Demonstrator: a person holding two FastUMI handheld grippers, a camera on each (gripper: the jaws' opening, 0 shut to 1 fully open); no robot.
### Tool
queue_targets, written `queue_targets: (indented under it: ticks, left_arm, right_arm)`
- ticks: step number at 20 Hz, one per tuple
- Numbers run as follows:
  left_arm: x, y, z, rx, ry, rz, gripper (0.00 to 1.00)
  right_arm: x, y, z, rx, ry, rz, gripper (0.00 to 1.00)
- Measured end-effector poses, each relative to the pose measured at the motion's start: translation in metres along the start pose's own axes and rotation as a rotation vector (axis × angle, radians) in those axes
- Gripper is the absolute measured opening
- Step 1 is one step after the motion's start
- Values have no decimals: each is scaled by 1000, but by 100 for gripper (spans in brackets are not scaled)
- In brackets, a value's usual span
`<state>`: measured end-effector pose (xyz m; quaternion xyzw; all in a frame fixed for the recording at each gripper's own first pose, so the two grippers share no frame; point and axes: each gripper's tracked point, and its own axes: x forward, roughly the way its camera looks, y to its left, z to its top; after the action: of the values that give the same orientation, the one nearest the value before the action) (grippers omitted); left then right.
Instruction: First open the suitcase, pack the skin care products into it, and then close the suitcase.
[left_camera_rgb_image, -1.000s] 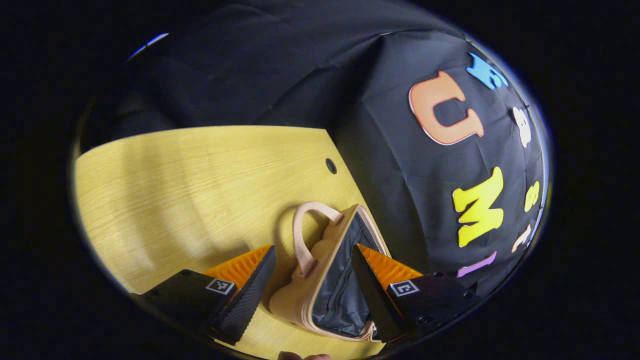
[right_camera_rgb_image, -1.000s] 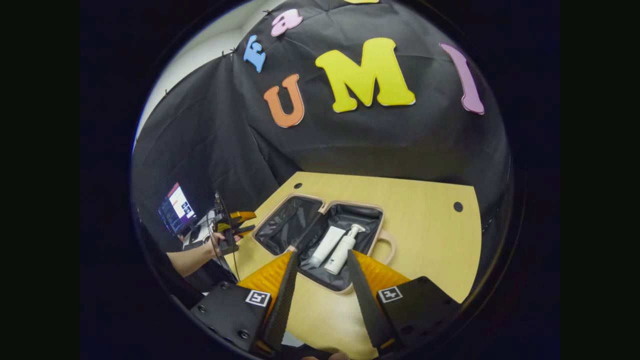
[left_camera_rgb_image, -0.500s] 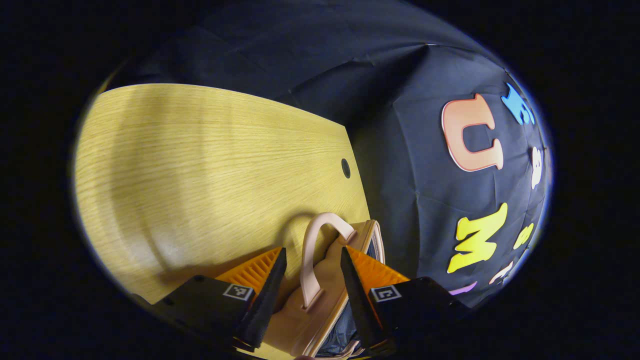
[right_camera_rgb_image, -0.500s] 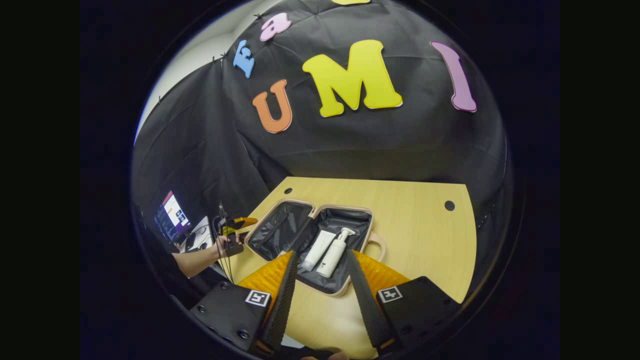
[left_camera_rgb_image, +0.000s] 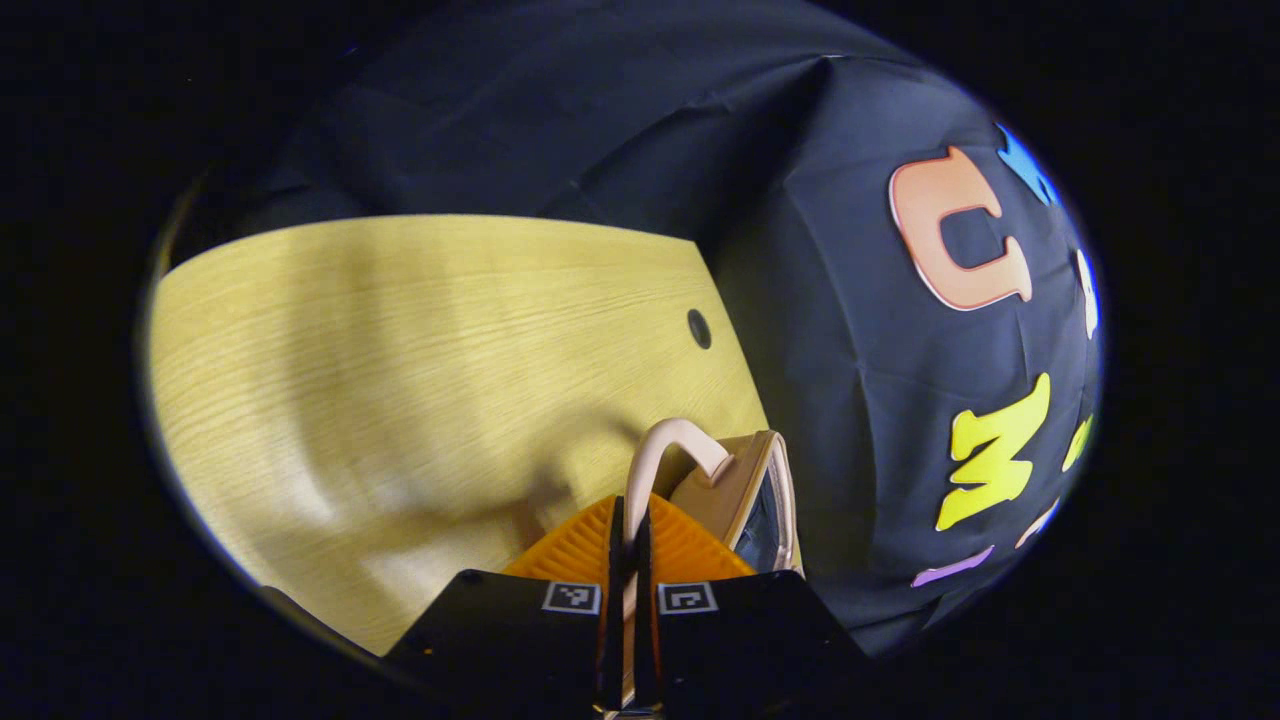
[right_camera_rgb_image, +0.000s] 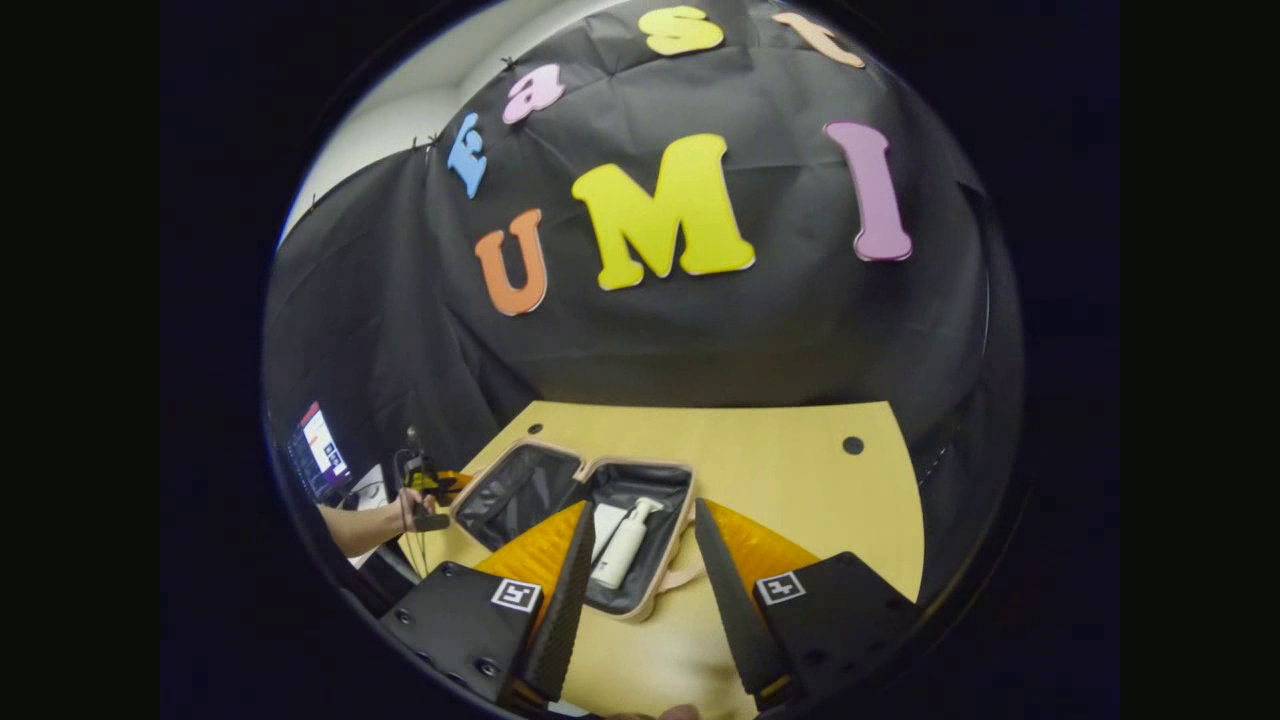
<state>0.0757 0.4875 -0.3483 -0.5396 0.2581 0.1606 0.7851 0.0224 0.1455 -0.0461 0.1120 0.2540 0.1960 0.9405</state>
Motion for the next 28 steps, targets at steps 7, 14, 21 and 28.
queue_targets:
  ticks: [7, 14, 21, 28]
  left_arm:
    - [-75, -139, -3, 373, -174, -57, 3]
    - [-126, -282, -121, 925, -401, -115, 3]
    - [-117, -318, -248, 1070, -366, -180, 3]
    - [-83, -304, -351, 1173, -262, -219, 3]
  right_arm:
    - [-48, -44, 20, 0, -169, -103, 60]
    - [-104, -88, 29, -5, -274, -194, 60]
    - [-152, -140, 27, -8, -319, -312, 60]
    - [-178, -172, 24, -36, -326, -423, 60]
